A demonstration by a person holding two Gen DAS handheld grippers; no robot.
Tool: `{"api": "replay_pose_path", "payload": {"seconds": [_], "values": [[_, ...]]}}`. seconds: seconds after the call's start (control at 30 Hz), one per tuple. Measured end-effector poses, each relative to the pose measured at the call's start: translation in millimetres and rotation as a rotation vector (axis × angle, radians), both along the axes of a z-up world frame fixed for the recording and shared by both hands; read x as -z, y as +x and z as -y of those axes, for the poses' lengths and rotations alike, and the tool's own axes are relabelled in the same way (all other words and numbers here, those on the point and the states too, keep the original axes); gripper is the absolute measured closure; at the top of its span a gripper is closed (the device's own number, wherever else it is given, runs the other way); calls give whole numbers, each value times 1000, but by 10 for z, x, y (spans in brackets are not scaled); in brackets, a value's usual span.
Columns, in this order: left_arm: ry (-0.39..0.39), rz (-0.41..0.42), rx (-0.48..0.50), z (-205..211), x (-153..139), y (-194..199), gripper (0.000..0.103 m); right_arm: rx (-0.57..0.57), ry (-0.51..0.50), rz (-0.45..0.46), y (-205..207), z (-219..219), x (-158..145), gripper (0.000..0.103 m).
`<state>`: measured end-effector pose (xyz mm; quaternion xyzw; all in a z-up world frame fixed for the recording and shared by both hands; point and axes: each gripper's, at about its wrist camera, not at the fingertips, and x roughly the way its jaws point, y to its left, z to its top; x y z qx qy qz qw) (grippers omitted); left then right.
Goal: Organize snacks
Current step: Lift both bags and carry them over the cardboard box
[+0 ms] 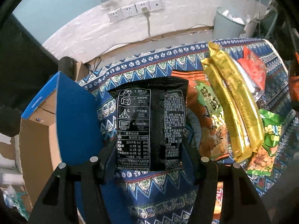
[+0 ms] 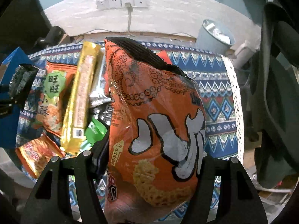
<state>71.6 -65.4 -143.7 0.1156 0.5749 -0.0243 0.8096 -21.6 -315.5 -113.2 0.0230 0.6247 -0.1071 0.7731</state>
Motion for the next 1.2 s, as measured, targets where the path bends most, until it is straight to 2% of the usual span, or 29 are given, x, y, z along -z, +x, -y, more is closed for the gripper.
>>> {"api": "replay_pose_path", "payload": {"seconds": [0.27,0.67,0.83,1.2], "values": [[-45,62,-5,-138,-400,-239,42,-44,14,63,153,-164,-214,39],[-84,145,-34,-507,-827,-441,42,-152,69,143,448,-711,-546,38],[-116,155,-75,-735,-909,-489,42,-204,94,166,601,-1011,-679,38],[-131,183,-148,-1268,-938,-663,42,-336,149,180,1011,-1749,-827,38]]}}
